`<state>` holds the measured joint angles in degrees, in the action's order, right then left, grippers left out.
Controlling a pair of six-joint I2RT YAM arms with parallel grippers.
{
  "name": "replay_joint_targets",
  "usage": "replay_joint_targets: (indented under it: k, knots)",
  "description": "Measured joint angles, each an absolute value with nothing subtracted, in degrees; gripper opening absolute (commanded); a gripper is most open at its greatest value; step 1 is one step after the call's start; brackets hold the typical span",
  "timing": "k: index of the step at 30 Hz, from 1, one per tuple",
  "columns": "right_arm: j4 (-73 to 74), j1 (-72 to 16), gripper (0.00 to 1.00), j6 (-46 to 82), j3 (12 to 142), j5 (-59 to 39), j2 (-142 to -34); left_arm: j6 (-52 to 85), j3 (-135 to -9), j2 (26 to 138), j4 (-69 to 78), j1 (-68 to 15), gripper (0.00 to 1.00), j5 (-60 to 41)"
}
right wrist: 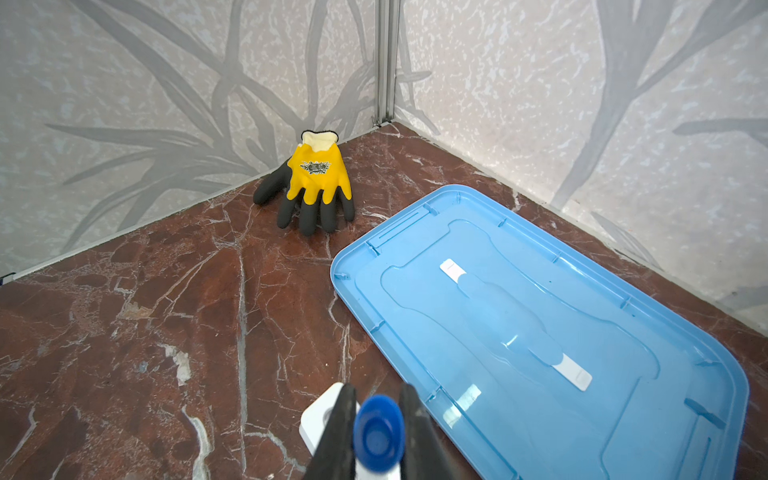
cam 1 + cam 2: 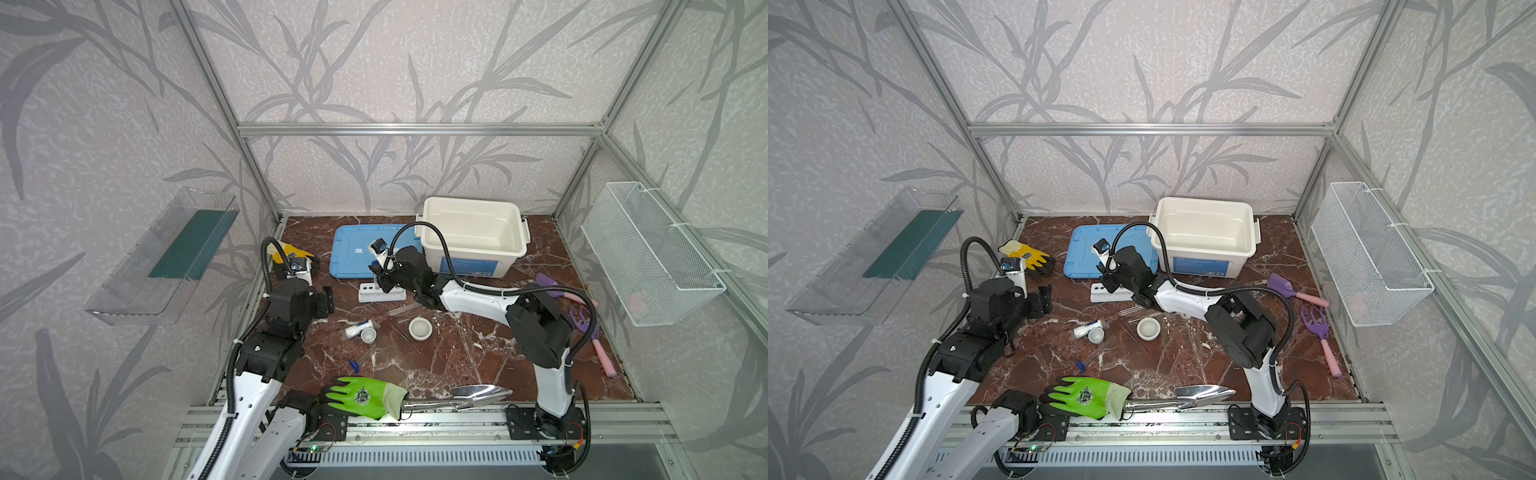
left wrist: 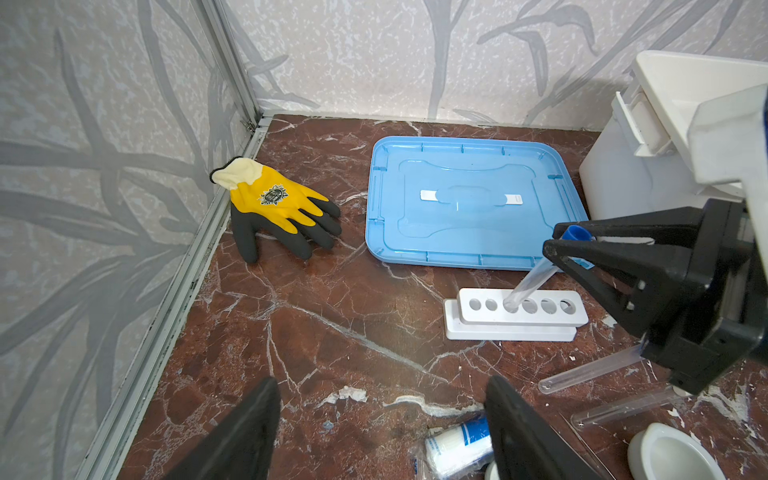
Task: Organize the chemistry lab equipment
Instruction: 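Lower the blue-capped tube into a hole of the white rack with the right gripper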
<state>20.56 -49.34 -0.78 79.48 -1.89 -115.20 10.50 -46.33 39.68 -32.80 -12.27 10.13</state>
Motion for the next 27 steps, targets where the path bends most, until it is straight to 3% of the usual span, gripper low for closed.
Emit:
replay_joint_targets:
  k: [6,17,27]
  knots:
    - [22.28,-49.43,0.19,-0.82,78.46,-1.43,-115.81,10.48,-46.33,39.68,-32.80,-12.25,0.78,9.91]
    - [23.27,-49.52,0.49,-1.48,77.23,-0.89,-115.79,10.02,-46.22,39.62,-32.73,-12.25,0.78,8.75]
    - [19.64,-49.28,0.55,-2.44,75.77,-1.10,-109.80,7.66,-45.98,39.18,-32.10,-12.36,0.78,1.85]
